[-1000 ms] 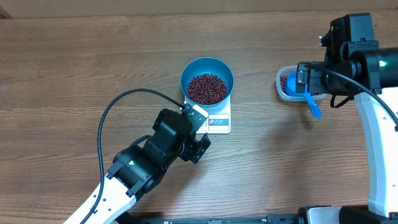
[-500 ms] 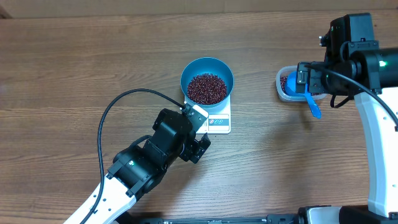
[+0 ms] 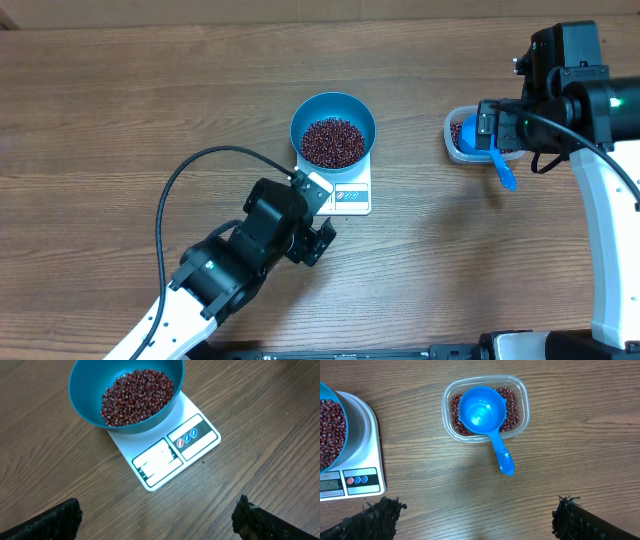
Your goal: Scoop item into bowl and weigh 150g on scale
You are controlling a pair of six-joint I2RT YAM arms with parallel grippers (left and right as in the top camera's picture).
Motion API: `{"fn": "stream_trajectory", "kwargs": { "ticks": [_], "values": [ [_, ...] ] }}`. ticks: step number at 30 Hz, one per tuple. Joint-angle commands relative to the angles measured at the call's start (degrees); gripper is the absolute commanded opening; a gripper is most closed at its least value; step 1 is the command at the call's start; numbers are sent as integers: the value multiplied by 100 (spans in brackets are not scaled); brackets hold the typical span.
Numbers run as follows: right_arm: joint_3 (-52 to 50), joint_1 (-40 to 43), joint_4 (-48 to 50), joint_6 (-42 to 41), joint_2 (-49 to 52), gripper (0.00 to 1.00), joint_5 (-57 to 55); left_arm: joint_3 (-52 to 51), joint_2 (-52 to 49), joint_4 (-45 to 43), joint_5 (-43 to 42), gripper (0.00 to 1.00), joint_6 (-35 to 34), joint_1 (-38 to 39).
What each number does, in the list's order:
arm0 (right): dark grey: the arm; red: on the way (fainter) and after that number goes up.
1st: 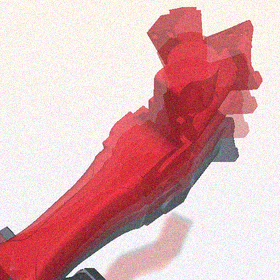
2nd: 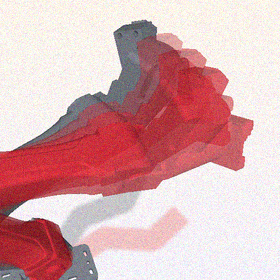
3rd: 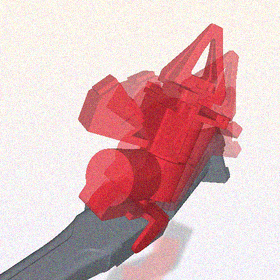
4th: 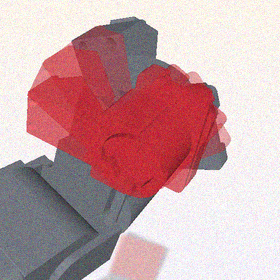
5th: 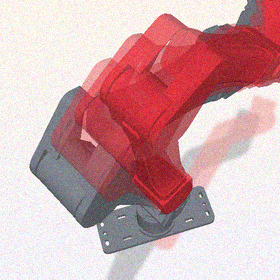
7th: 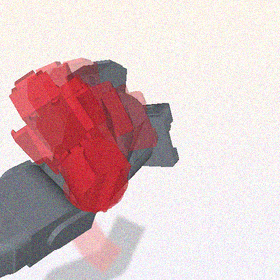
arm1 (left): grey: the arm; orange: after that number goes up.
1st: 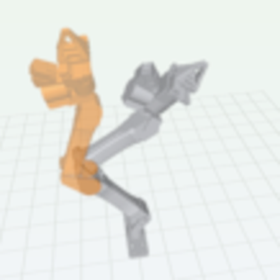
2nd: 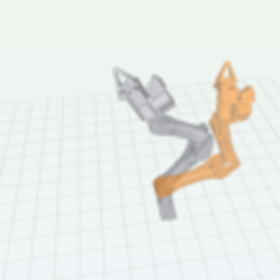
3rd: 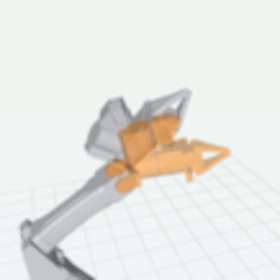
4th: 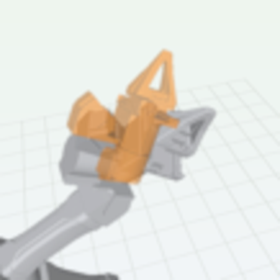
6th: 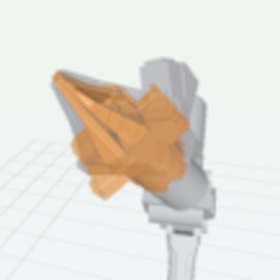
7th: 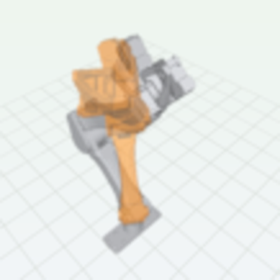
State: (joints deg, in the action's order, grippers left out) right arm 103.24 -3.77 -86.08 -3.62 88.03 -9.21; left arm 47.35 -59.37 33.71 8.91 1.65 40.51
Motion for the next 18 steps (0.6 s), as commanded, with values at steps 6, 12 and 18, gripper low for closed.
{"fn": "stream_trajectory", "kwargs": {
  "ticks": [6, 12, 18],
  "values": [
    [103, 20, 33, 90, -22, 100, 33, -1703, 1248, -1906, -2, 100, 87, -240],
    [103, 20, 33, 87, -22, 100, 33, -3084, 2693, -4072, -385, 99, 92, -949],
    [103, 20, 33, 87, -22, 100, 33, -3440, 3788, -4756, -599, 100, 94, -1755]
  ]
}}
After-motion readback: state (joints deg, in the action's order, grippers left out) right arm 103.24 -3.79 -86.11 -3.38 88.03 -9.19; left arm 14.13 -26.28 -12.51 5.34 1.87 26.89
